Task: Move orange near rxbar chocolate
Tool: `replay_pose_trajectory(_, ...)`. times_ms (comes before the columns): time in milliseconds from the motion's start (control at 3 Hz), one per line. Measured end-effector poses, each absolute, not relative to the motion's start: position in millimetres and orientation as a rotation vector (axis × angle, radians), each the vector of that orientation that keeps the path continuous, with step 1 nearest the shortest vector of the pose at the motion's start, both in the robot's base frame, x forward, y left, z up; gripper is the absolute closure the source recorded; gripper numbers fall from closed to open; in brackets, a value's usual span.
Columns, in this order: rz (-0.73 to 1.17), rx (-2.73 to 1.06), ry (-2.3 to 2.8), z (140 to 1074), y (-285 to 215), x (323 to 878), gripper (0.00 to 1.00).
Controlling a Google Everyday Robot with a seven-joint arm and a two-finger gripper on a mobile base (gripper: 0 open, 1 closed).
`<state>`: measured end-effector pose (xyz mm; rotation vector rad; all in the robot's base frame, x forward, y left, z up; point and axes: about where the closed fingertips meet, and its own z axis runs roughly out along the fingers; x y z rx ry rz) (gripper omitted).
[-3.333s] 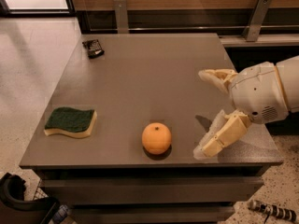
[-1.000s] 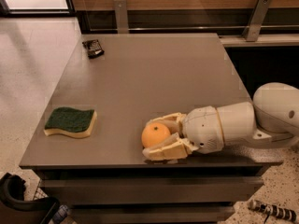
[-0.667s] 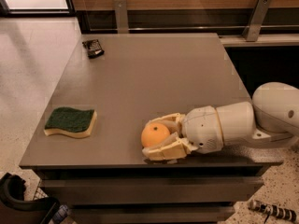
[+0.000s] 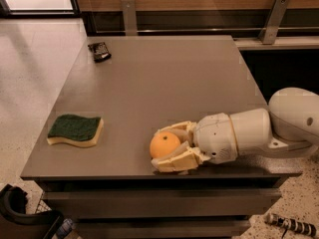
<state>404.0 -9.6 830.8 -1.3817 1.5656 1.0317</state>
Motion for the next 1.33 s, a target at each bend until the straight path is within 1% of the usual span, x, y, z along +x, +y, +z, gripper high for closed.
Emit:
replay_pose_trajectory(667, 1.081, -1.311, 1.568, 861.0, -31.6, 512.1, 1.0)
replay_pose_trajectory(1000, 0.96, -1.231, 1.641, 904.4, -33.3, 616.7, 1.0)
replay_pose_trajectory(1333, 0.866, -1.163, 1.701, 916.1, -30.6, 672.1, 1.0)
